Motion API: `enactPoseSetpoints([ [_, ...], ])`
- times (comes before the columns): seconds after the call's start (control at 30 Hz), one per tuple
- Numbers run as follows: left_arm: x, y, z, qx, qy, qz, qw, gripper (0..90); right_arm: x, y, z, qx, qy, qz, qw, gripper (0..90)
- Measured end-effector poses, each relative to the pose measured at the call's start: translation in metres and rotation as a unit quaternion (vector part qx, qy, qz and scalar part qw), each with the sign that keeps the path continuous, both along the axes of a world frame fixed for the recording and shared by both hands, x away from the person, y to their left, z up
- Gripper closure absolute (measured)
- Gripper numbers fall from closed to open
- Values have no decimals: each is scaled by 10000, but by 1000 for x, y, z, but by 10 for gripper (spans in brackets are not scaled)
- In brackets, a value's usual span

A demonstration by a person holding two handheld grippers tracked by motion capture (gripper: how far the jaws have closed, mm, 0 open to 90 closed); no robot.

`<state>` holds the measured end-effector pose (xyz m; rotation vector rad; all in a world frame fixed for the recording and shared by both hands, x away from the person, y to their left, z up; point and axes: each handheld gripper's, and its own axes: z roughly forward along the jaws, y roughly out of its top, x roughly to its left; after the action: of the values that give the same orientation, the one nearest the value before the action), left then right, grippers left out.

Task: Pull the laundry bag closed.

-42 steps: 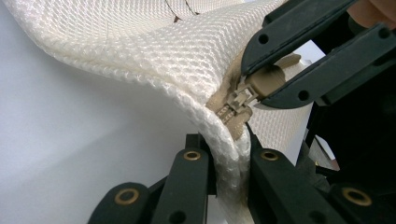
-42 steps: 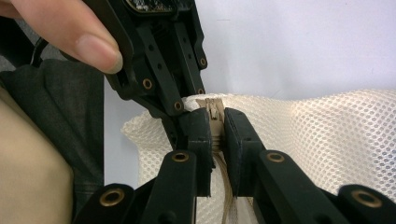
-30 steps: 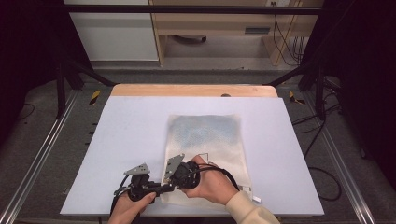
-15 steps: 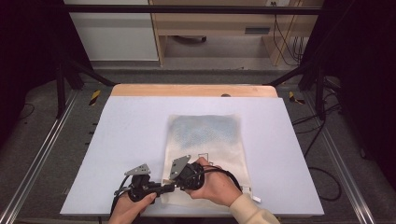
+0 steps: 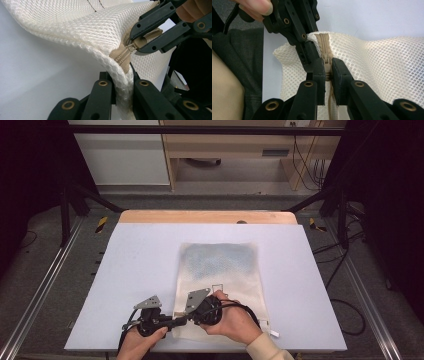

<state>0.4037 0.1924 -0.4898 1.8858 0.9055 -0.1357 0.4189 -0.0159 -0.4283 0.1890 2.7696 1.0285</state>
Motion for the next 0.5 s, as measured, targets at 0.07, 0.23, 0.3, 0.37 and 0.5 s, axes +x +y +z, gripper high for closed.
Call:
enactPoseSetpoints([
  [0.07,0,-1,0,12,-17,-17,10000,866,-2,-1,-1,-22,-2,-2,10000,821],
  [0.23,-1,-2,1,62,-50,-32,10000,866,-3,-3,-1,15,-7,-36,10000,821],
  [0.3,-1,-3,0,50,-29,-26,10000,866,-3,-3,-2,16,-7,-45,10000,821],
  [0.37,-1,-2,1,50,-40,-35,10000,866,-3,-3,-2,24,1,-48,10000,821],
  [0.5,-1,-2,1,32,-59,-43,10000,866,-4,-5,-1,41,-16,-63,10000,821],
])
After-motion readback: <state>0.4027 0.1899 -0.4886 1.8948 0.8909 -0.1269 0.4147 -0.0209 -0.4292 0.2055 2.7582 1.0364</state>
